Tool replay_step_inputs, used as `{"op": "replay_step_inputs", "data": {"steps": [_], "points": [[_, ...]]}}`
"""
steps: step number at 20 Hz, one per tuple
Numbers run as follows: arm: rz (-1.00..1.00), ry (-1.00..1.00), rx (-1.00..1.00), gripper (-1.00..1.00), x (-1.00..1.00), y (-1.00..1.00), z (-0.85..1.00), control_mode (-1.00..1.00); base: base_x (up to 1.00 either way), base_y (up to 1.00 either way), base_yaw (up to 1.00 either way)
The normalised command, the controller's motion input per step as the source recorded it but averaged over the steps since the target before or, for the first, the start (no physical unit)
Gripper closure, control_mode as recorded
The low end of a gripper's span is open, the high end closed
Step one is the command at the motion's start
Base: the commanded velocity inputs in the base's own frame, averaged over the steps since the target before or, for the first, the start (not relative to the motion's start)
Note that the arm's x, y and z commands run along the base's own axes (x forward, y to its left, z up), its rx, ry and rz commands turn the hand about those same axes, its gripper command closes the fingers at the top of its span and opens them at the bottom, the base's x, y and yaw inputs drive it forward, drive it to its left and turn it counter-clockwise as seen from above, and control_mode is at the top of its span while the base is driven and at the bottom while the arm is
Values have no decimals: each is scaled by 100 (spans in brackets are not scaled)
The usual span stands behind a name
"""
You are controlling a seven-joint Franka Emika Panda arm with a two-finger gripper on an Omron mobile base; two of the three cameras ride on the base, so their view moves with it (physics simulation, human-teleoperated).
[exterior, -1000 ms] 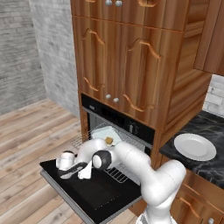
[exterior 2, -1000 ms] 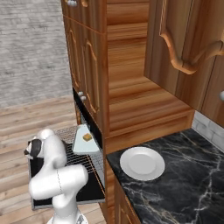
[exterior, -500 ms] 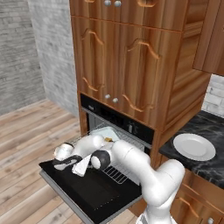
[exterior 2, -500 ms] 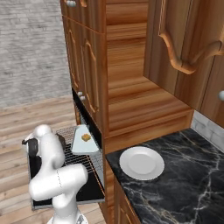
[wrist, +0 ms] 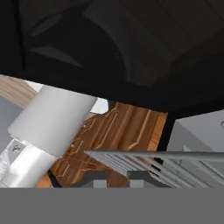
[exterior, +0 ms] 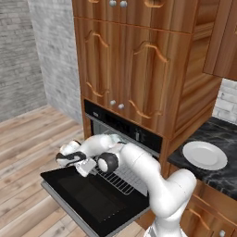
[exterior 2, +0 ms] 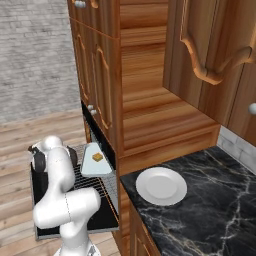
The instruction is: Take the baked cake out of the oven and place it on the plate for cooling. Then close the oven door.
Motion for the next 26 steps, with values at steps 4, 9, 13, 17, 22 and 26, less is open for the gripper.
{"op": "replay_step_inputs", "data": {"steps": [4, 9, 13, 17, 22, 26], "points": [[0, -28, 16, -100, -100, 18, 30, -100, 0, 0, 0], [-1, -82, 0, -100, -100, 0, 87, -100, 0, 0, 0], [-1, -96, -5, -100, -78, -2, 88, -100, 0, 0, 0], [0, -73, 0, -100, -18, -14, 91, -100, 0, 0, 0], [1, -42, 4, -100, 15, -33, 76, -100, 0, 0, 0], [2, -22, 8, -100, 30, -40, 53, -100, 0, 0, 0]]}}
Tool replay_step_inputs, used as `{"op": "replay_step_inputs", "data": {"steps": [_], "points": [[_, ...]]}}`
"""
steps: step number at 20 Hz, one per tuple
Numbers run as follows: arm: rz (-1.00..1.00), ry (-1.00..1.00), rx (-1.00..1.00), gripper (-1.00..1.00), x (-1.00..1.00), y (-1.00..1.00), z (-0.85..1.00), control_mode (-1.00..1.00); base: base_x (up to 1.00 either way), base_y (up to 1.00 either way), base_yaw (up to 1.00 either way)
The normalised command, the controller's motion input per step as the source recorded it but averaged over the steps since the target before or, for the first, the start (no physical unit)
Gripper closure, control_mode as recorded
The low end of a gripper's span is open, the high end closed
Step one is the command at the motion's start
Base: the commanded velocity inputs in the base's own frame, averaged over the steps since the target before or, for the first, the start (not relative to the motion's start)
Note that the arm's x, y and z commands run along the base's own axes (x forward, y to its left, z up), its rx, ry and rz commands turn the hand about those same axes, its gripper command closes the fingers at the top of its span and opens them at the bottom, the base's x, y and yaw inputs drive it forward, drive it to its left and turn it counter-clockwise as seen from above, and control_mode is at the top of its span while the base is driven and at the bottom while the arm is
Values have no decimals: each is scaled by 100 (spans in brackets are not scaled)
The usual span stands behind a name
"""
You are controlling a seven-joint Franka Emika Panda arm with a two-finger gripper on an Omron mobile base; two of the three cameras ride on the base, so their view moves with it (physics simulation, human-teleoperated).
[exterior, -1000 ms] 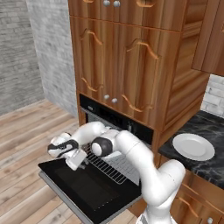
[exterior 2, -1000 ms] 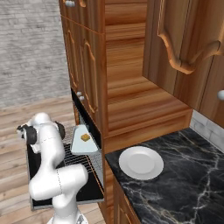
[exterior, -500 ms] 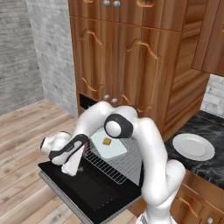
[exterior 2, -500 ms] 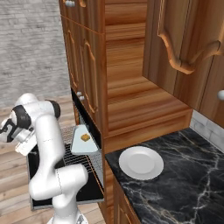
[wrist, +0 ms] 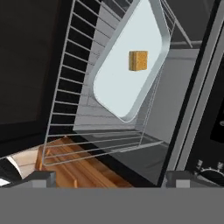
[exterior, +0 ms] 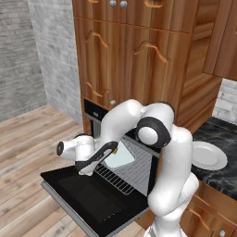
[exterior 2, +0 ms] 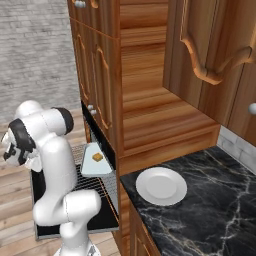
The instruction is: Take the baked cake out of the oven and place it on the plate for cooling. Then close the oven door.
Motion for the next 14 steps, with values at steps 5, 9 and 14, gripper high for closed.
{"op": "replay_step_inputs", "data": {"steps": [5, 9, 14], "points": [[0, -2, 4, -100, 58, -7, 30, -100, 0, 0, 0], [0, 3, 0, -100, 59, 0, 3, -100, 0, 0, 0], [0, 10, -3, -100, 54, 0, -2, -100, 0, 0, 0]]}}
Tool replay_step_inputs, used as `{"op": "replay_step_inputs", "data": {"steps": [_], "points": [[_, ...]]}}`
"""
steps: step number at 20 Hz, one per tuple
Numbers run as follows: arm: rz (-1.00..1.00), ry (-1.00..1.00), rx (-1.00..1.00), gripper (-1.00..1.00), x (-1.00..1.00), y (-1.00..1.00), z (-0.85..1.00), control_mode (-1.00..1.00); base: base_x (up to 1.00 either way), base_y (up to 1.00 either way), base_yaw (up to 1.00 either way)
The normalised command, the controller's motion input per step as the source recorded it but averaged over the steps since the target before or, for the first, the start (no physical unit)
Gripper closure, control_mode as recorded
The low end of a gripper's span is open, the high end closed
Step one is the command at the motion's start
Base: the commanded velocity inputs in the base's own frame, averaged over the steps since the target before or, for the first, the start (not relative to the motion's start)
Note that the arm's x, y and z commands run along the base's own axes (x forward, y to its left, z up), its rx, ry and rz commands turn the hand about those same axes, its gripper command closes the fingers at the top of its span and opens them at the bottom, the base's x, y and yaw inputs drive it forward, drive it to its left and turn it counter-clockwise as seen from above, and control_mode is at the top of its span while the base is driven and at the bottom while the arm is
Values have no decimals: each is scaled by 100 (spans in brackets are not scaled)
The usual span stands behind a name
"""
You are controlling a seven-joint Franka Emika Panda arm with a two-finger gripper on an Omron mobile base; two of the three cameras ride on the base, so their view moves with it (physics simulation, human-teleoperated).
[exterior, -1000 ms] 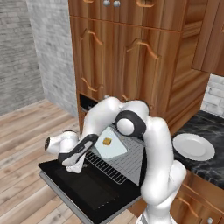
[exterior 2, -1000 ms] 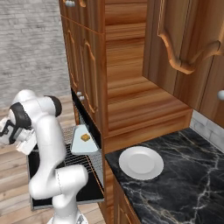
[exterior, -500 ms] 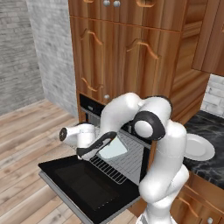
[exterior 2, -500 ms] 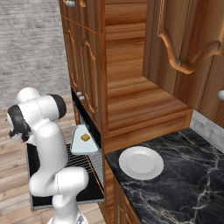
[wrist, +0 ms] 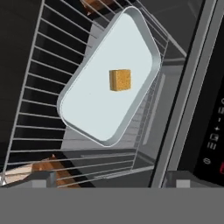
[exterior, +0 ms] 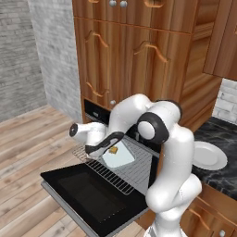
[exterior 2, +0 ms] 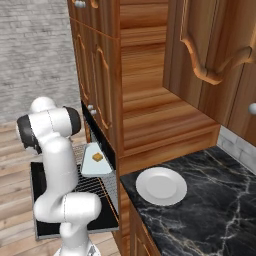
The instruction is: Take the baked cake out of the oven and place it on the plate for cooling. Then close the oven door.
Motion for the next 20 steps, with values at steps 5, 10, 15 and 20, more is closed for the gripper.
{"op": "replay_step_inputs", "data": {"steps": [5, 10, 15, 20], "points": [[4, 8, -9, -100, 22, -12, -9, -100, 0, 0, 0], [19, 11, -6, -100, 0, -44, -10, -100, 0, 0, 0], [22, 19, -5, -100, 4, -34, -23, -100, 0, 0, 0], [21, 28, -2, -100, 25, -7, -25, -100, 0, 0, 0]]}}
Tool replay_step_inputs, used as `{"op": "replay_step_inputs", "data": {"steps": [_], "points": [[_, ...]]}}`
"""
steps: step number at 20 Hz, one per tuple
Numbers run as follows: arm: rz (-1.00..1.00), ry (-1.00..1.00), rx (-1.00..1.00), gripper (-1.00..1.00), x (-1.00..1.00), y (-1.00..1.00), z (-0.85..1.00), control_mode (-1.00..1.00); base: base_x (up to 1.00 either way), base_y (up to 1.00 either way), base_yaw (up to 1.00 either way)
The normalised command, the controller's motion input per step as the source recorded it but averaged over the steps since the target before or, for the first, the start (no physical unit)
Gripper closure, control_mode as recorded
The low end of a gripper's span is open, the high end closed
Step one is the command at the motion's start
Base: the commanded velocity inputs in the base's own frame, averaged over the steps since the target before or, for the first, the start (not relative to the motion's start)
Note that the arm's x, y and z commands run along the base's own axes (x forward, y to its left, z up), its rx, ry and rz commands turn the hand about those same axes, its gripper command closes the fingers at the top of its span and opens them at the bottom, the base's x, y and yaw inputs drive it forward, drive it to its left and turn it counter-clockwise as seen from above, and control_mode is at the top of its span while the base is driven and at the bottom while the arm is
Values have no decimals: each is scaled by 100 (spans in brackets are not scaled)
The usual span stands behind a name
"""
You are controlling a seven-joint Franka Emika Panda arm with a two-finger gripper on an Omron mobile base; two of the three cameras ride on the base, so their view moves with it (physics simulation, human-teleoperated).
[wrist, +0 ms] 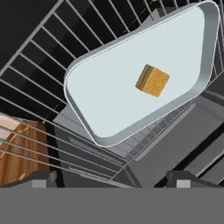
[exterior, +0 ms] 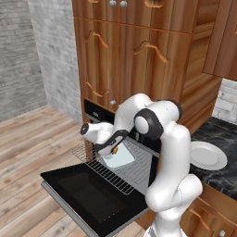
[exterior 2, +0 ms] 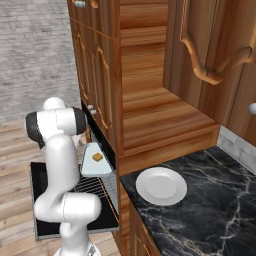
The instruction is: Take the baked cake out of the oven and place it on the plate for cooling. Then close the oven door.
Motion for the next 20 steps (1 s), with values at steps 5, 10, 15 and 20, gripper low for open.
{"op": "replay_step_inputs", "data": {"steps": [5, 10, 15, 20], "points": [[19, 22, -4, -100, 31, 0, -17, -100, 0, 0, 0], [10, 7, -10, -100, 17, 0, -17, -100, 0, 0, 0], [4, 4, -14, -100, 2, 0, -30, -100, 0, 0, 0], [2, 6, -12, -100, 11, 0, -32, -100, 0, 0, 0]]}}
